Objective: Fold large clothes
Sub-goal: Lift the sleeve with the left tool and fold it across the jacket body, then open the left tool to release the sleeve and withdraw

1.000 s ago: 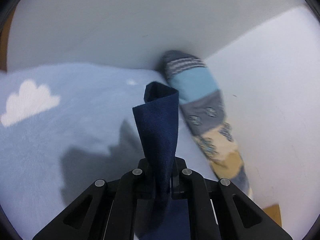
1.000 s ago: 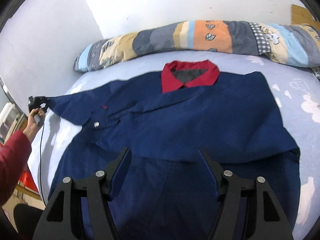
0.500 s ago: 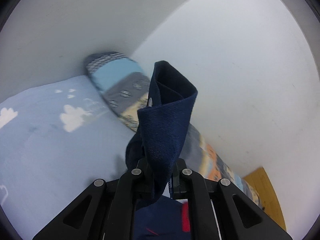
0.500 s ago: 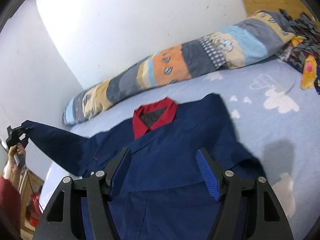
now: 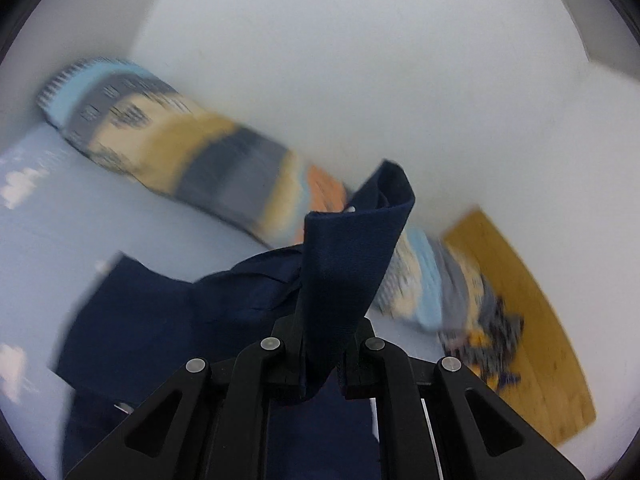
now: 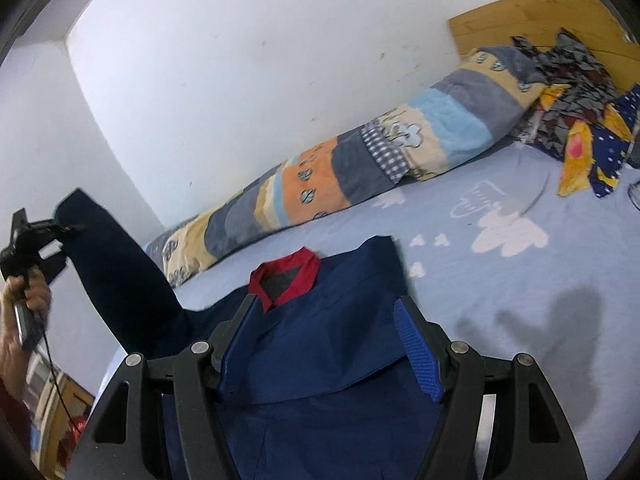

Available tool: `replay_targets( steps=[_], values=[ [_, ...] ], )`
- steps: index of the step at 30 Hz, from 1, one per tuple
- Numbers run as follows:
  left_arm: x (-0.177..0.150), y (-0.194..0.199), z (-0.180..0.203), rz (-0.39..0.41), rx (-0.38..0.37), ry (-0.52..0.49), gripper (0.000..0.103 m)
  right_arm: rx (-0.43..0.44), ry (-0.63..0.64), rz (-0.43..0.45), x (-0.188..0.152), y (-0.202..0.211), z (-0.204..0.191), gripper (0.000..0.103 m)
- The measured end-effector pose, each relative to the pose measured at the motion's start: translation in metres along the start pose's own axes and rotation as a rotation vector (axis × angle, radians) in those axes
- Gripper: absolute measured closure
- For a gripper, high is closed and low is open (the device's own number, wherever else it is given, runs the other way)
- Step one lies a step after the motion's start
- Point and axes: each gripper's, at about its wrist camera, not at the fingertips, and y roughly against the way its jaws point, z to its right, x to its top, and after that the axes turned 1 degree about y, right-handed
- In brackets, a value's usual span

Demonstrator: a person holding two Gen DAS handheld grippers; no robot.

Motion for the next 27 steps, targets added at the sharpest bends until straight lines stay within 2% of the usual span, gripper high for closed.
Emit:
replay_targets(
  steps=[3, 4, 7, 9, 11, 13, 14, 16, 17, 18, 19, 20, 24, 27],
  values=[
    [-0.042, -0.055, 0.023, -0.091, 0.022, -0.069, 0.095, 0.002, -0.045, 0.017, 0.004, 0.010, 0.015, 0.032],
    [-0.067, -0.076, 0.028, -0.124, 0.044, -0.103, 0.095, 0.004, -0.059, 0.020, 0.005, 0.012, 0.019, 0.032],
    [-0.117, -0.133, 0.031, -0.221, 0.117, -0.154, 0.095, 0.010, -0.086, 0.027, 0.007, 0.016, 0.027, 0.032],
    [-0.151, -0.180, 0.020, -0.318, 0.168, -0.181, 0.095, 0.009, -0.084, 0.030, 0.008, 0.016, 0.028, 0.032],
    [-0.187, -0.207, 0.023, -0.383, 0.212, -0.243, 0.095, 0.009, -0.078, 0.030, 0.009, 0.015, 0.028, 0.032],
    [-0.195, -0.246, 0.020, -0.392, 0.274, -0.326, 0.091, 0.014, -0.082, 0.025, 0.010, 0.013, 0.027, 0.032],
    [-0.201, -0.253, 0.022, -0.372, 0.296, -0.370, 0.090, 0.018, -0.086, 0.023, 0.009, 0.013, 0.029, 0.032],
    [-0.205, -0.254, 0.025, -0.347, 0.309, -0.427, 0.083, 0.026, -0.093, 0.019, 0.009, 0.012, 0.028, 0.032],
    [-0.205, -0.257, 0.029, -0.351, 0.303, -0.450, 0.077, 0.029, -0.094, 0.020, 0.009, 0.012, 0.028, 0.032],
    [-0.208, -0.258, 0.033, -0.369, 0.297, -0.475, 0.064, 0.030, -0.093, 0.022, 0.010, 0.011, 0.027, 0.032],
    [-0.206, -0.257, 0.038, -0.383, 0.284, -0.503, 0.058, 0.030, -0.091, 0.022, 0.010, 0.011, 0.027, 0.032],
    [-0.218, -0.252, 0.044, -0.380, 0.277, -0.523, 0.050, 0.032, -0.093, 0.022, 0.011, 0.010, 0.027, 0.032],
    [-0.214, -0.204, 0.056, -0.327, 0.202, -0.588, 0.043, 0.043, -0.114, 0.023, 0.012, 0.008, 0.028, 0.032],
    [-0.200, -0.165, 0.041, -0.282, 0.178, -0.571, 0.038, 0.037, -0.118, 0.021, 0.012, 0.007, 0.029, 0.032]
  ],
)
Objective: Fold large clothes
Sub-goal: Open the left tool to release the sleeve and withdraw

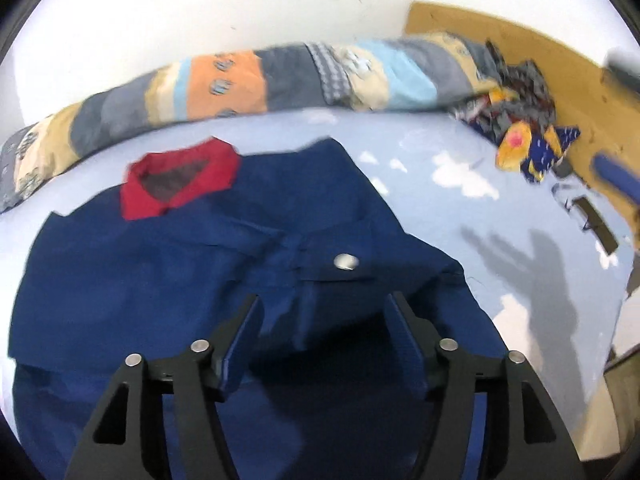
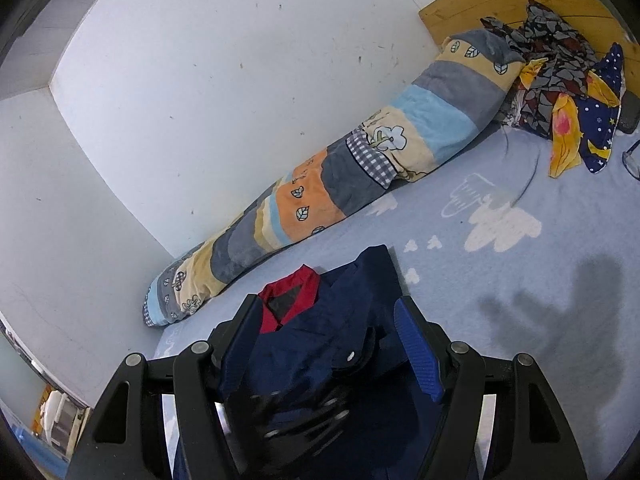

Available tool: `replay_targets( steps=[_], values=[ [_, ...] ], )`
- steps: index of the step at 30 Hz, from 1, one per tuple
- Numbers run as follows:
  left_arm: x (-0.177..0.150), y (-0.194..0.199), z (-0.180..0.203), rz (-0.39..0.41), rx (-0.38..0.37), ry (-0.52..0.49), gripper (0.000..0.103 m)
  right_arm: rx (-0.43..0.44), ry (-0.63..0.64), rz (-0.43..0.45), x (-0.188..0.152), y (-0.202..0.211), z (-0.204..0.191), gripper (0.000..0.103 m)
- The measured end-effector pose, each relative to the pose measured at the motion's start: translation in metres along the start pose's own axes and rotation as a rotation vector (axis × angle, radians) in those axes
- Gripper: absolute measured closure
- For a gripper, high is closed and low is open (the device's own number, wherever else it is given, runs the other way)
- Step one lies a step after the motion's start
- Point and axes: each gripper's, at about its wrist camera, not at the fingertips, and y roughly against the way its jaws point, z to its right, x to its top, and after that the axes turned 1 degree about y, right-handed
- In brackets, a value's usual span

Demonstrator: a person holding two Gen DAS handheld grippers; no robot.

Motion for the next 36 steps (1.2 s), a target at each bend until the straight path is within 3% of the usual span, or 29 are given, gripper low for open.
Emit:
replay_targets(
  steps=[2, 5, 12, 14, 16, 19, 22, 23, 27, 32, 36],
  values=[
    [-0.012, 0.022, -0.031, 0.021, 0.025, 0.038, 0.037, -0.010, -0.001, -0.012, -0.001, -0.004, 0.001, 0.032],
    [-0.019, 0.047, -0.084, 0.025, 0.124, 0.095, 0.037, -0.028, 0.013, -0.062, -0.004, -0.019, -0.002, 0.033],
    [-0.035, 0.053, -0.218, -0.031, 0.457, 0.232, 0.037, -0.140, 0.140, -0.293, -0.039, -0.095, -0.023, 0.043],
    [-0.045, 0.046, -0.243, -0.075, 0.499, 0.268, 0.037, -0.158, 0.174, -0.340, -0.050, -0.114, -0.028, 0.045],
    [-0.057, 0.033, -0.260, -0.125, 0.493, 0.295, 0.037, -0.168, 0.220, -0.381, -0.060, -0.132, -0.033, 0.046],
    [-0.073, 0.017, -0.263, -0.152, 0.486, 0.294, 0.036, -0.215, 0.266, -0.437, -0.073, -0.152, -0.031, 0.047],
    [-0.078, 0.017, -0.255, -0.124, 0.490, 0.277, 0.036, -0.318, 0.230, -0.604, -0.096, -0.182, -0.006, 0.050],
    [-0.078, 0.019, -0.253, -0.125, 0.487, 0.284, 0.036, -0.318, 0.205, -0.633, -0.099, -0.185, 0.001, 0.050],
    [-0.086, 0.055, -0.236, -0.107, 0.464, 0.268, 0.036, -0.340, 0.248, -0.609, -0.100, -0.175, -0.010, 0.048],
    [-0.113, 0.103, -0.181, -0.079, 0.441, 0.196, 0.036, -0.292, 0.396, -0.520, -0.109, -0.137, -0.049, 0.046],
    [-0.144, 0.130, -0.138, -0.088, 0.430, 0.144, 0.036, -0.226, 0.395, -0.538, -0.135, -0.109, -0.062, 0.047]
  ],
)
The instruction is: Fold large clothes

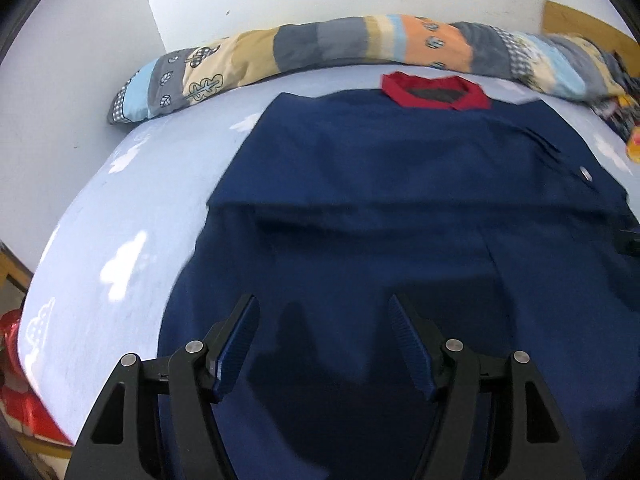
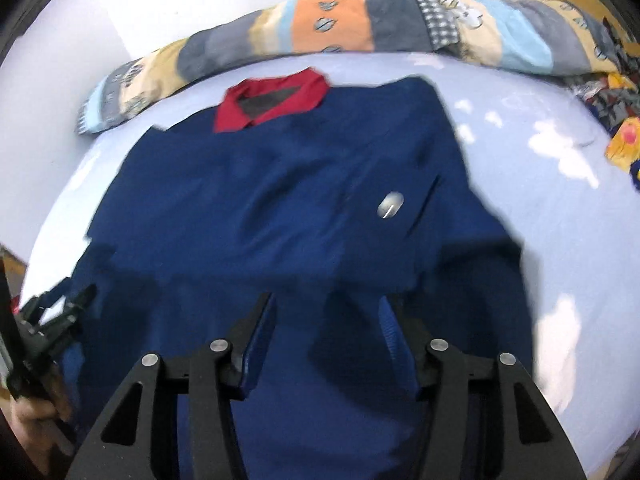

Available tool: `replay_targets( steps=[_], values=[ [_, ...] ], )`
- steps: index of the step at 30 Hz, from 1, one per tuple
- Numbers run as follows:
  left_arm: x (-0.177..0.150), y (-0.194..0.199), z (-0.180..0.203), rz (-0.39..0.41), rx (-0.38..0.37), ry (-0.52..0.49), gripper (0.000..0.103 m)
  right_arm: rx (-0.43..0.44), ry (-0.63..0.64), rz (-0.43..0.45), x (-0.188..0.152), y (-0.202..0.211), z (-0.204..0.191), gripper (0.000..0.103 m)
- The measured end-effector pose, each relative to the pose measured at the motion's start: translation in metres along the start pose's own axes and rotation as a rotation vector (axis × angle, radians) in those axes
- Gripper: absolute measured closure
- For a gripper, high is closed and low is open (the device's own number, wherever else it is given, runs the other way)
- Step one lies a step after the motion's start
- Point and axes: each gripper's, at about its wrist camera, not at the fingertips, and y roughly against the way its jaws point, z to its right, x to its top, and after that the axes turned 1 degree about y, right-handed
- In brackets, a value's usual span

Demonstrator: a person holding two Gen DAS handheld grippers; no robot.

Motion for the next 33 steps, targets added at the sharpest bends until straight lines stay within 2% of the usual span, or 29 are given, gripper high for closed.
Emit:
replay_targets(
  steps=[5, 7, 9, 12, 17, 21, 25, 33],
  values=[
    [-0.044, 0.026, 0.019, 0.012, 0.024, -0.040, 0.035, -0.024, 0.133, -0.008, -0.055, 0.016, -0.032, 0.047],
    [-0.062, 0.029, 0.023, -0.013, 0.038, -0.043, 0.035, -0.036, 0.155, -0.006, -0.075, 0.020, -0.038, 0.047],
    [-0.074, 0.035, 0.025, 0.026, 0.042, -0.040, 0.034, -0.049, 0.147, -0.016, -0.093, 0.021, -0.039, 0.047],
    [-0.082, 0.038, 0.033, 0.069, 0.069, -0.087, 0.031, -0.064, 0.123, -0.058, -0.110, 0.012, -0.035, 0.047],
    [-0.089, 0.039, 0.032, 0.090, 0.060, -0.057, 0.022, -0.135, 0.172, -0.031, -0.124, 0.007, -0.044, 0.046],
    [-0.088, 0.030, 0.020, 0.097, 0.025, -0.028, 0.018, -0.155, 0.170, -0.012, -0.128, 0.004, -0.047, 0.039],
    [-0.089, 0.028, 0.019, 0.114, 0.032, -0.040, 0.017, -0.167, 0.174, 0.012, -0.133, 0.003, -0.048, 0.036],
    [-0.085, 0.023, 0.016, 0.096, 0.027, 0.002, 0.011, -0.173, 0.156, 0.037, -0.136, 0.002, -0.044, 0.028]
  ],
)
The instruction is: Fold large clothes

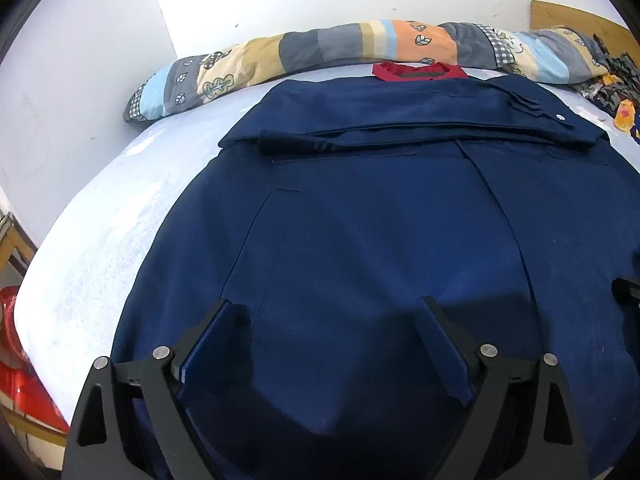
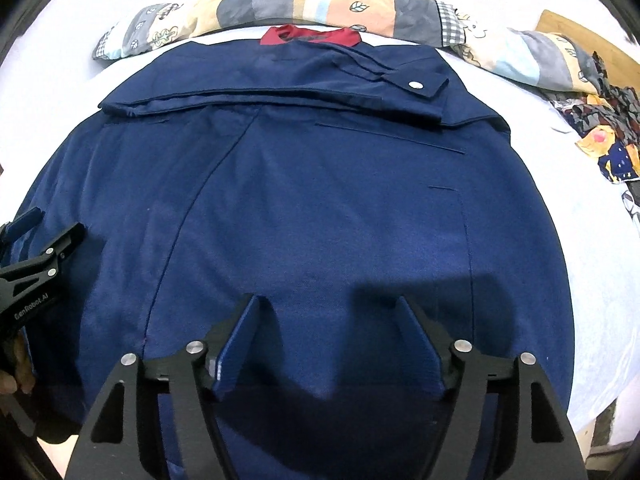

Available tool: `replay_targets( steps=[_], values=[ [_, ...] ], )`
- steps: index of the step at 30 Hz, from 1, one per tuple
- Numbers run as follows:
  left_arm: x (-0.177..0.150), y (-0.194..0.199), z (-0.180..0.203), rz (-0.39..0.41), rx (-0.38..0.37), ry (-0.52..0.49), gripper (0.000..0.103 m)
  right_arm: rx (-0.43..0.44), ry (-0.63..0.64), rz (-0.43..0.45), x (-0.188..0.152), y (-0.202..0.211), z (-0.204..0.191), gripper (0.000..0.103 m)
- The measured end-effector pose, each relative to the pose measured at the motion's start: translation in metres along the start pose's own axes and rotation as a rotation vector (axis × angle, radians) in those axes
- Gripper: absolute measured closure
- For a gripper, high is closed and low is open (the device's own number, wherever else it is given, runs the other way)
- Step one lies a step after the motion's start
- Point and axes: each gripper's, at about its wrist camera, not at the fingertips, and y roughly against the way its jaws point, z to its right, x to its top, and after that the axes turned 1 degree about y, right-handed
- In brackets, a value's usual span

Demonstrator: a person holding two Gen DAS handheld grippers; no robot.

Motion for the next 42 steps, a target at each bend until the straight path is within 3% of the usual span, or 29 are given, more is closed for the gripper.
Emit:
replay_targets(
  steps=[10, 16, 20, 24, 27, 31, 37, 40, 42],
  values=[
    [-0.004, 0.002, 0.000, 0.009, -0.003, 0.002, 0.010, -0.002, -0.009, 0.001, 0.000, 0.000, 0.001, 0.024],
    [-0.003, 0.008, -0.013, -0.077, -0.067, 0.006, 0.006, 0.011, -0.015, -0.019, -0.004, 0.005, 0.005, 0.022],
    [0.001, 0.013, -0.034, -0.174, -0.109, 0.021, 0.005, 0.041, -0.037, -0.040, -0.011, 0.013, 0.012, 0.022],
    [0.000, 0.020, -0.064, -0.186, -0.091, 0.119, 0.006, 0.041, -0.113, -0.023, -0.021, 0.027, 0.028, 0.024],
    [-0.007, 0.007, -0.076, -0.276, -0.132, 0.163, 0.006, 0.081, -0.176, -0.005, -0.026, 0.036, 0.040, 0.022],
    [-0.001, 0.013, -0.089, -0.268, -0.168, 0.181, 0.013, 0.070, -0.203, -0.105, -0.035, 0.021, 0.050, 0.023],
    [0.005, 0.035, -0.156, -0.224, -0.238, 0.299, 0.012, 0.166, -0.354, -0.014, -0.039, 0.060, 0.091, 0.023],
    [-0.005, 0.030, -0.194, -0.252, -0.237, 0.424, 0.028, 0.142, -0.461, 0.040, -0.052, 0.079, 0.126, 0.022],
    [-0.014, 0.021, -0.203, -0.301, -0.247, 0.463, 0.052, 0.123, -0.556, 0.032, -0.061, 0.079, 0.150, 0.021]
  ],
)
